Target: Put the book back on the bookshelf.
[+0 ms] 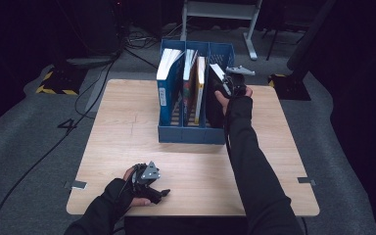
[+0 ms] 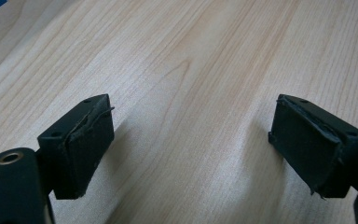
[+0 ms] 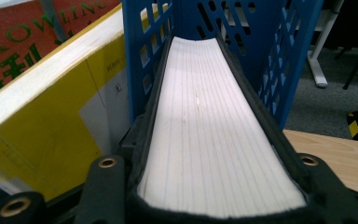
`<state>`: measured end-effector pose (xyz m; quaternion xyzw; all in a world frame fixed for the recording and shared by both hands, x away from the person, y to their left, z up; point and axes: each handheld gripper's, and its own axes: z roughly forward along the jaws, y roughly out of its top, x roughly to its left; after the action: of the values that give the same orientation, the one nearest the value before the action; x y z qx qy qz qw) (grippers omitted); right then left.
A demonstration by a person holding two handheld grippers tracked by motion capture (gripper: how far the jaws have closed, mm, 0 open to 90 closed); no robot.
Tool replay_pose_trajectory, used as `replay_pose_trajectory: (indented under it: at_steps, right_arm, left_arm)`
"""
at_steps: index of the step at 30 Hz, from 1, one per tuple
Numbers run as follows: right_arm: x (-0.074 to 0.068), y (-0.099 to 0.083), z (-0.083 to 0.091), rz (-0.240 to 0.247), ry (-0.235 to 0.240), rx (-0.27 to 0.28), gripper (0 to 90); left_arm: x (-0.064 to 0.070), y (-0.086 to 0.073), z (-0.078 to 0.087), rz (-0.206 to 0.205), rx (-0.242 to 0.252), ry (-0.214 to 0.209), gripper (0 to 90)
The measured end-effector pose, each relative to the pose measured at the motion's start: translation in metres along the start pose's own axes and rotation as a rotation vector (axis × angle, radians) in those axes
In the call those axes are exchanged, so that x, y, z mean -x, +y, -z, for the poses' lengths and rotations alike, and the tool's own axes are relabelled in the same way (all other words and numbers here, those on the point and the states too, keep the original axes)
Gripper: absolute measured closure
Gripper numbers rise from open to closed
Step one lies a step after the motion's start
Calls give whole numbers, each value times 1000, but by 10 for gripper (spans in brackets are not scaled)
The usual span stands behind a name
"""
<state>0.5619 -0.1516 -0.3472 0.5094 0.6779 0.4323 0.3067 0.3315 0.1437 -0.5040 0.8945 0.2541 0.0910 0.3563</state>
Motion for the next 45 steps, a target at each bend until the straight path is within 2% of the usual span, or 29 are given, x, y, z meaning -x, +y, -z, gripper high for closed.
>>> replay_pose_trajectory:
  at_steps: [11,17,21,25,28,30,38,41,45]
  right_arm:
    - [-1,-10,8,33,8,-8,511]
    - [3,-14,13,10,52,-8,471]
    - [1,-14,16,47,45,-21,473]
    - [4,-17,19,29,64,-30,457]
    - [6,-21,23,40,84,-36,430]
    - [7,-26,27,54,103,-44,402]
    - [14,-54,43,149,141,-61,394]
    - [18,-66,44,180,158,-68,413]
    - [22,-80,37,192,172,-95,489]
  left_arm:
    - [0,0,0,2,0,3,138]
    - [0,0,0,2,0,4,138]
    - [1,0,0,3,0,4,139]
    - [1,0,0,4,1,6,140]
    - [1,-1,0,5,2,7,142]
    - [1,-1,0,6,4,9,143]
    - [1,-1,1,6,4,10,144]
    - [1,-1,1,6,4,10,143]
    - [1,-1,1,6,4,11,144]
